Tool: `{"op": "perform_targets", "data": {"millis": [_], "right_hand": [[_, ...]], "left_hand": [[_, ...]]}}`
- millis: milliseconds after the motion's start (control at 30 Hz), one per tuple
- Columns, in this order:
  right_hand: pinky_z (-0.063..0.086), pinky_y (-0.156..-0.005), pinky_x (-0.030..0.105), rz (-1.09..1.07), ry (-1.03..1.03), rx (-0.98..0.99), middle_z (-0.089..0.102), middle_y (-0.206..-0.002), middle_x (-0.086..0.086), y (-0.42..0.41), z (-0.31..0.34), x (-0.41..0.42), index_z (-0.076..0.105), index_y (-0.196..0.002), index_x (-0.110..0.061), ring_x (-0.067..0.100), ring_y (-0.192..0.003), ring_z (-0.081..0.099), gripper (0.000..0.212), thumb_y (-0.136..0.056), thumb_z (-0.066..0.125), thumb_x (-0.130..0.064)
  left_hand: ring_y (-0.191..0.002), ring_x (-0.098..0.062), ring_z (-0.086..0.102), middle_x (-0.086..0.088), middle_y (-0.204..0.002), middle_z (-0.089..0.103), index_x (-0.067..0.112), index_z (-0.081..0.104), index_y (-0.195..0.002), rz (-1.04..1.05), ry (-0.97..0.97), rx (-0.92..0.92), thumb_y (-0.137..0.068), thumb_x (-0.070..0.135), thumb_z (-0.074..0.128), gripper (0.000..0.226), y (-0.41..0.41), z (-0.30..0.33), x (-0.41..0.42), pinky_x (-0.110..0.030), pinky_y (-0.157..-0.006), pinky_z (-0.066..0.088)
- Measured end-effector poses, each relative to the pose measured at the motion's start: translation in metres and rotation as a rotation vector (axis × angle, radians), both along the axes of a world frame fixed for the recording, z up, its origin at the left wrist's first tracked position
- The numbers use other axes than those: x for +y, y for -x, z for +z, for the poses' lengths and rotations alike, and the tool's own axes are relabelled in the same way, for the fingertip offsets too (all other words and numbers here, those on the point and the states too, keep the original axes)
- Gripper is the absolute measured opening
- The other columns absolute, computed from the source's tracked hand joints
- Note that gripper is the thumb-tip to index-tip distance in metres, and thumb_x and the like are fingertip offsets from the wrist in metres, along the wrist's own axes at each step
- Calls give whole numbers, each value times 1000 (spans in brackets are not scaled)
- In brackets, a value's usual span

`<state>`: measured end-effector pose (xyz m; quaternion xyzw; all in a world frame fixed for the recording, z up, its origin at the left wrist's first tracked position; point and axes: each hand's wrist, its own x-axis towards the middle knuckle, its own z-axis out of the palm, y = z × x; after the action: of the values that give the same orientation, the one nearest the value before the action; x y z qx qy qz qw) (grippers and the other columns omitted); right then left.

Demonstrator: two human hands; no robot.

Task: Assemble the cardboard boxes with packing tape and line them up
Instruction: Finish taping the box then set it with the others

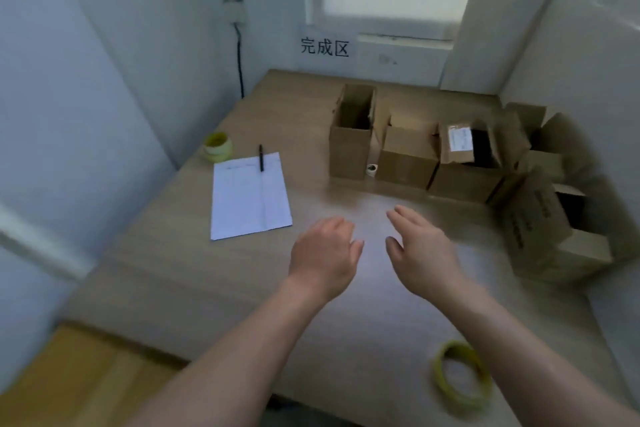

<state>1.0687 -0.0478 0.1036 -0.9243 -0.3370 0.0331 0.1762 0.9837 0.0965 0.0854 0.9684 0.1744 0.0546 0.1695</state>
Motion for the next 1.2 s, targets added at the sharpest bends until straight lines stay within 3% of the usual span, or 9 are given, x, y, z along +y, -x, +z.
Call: {"op": "perform_targets", "data": {"millis": [167, 333, 500, 667, 933, 1200], "right_hand": [[38, -102, 36, 248, -15, -39, 51, -143, 7, 52, 7, 70, 53, -136, -9, 26, -131, 44, 42, -96, 54, -22], [41, -100, 38, 583, -33, -20, 52, -140, 9, 120, 10, 119, 55, -132, -7, 28, -130, 45, 41, -94, 56, -23], [34, -111, 36, 834, -36, 42, 36, -156, 2, 195, 2, 134, 42, -147, -16, 23, -142, 35, 51, -98, 50, -29], [37, -104, 31, 1045, -7, 63, 43, -152, 1, 273, -4, 131, 42, -146, -17, 21, -136, 42, 51, -97, 49, -29], [37, -109, 33, 1280, 39, 22, 39, -155, 3, 385, -17, 117, 40, -148, -15, 18, -145, 31, 53, -99, 51, -31], [34, -110, 31, 1429, 83, 11, 36, -157, 2, 539, -31, 113, 39, -148, -19, 19, -146, 29, 52, -99, 51, -31]], "left_hand": [[-108, -25, 54, -1, -113, 60, 16, 60, -108, 252, -106, 47, -96, 40, 43, 32, 89, 6, 47, -38, -82, 46], [-121, -26, 51, -4, -128, 58, 15, 59, -123, 553, -111, 115, -91, 46, 27, 55, 193, 16, 55, -39, -98, 43], [-121, -24, 49, 0, -128, 57, 17, 58, -123, 799, -118, 189, -99, 42, 38, 40, 291, 13, 30, -38, -94, 45], [-126, -22, 47, 0, -135, 55, 19, 56, -130, 1024, -92, 211, -100, 43, 39, 42, 380, 7, -11, -38, -100, 43], [-127, -21, 46, 1, -134, 55, 19, 57, -128, 1304, -5, 218, -100, 44, 41, 41, 499, -11, -70, -38, -97, 45], [-122, -20, 51, 2, -131, 57, 19, 58, -127, 1428, 3, 169, -99, 44, 42, 40, 647, -24, -101, -38, -95, 47]]}}
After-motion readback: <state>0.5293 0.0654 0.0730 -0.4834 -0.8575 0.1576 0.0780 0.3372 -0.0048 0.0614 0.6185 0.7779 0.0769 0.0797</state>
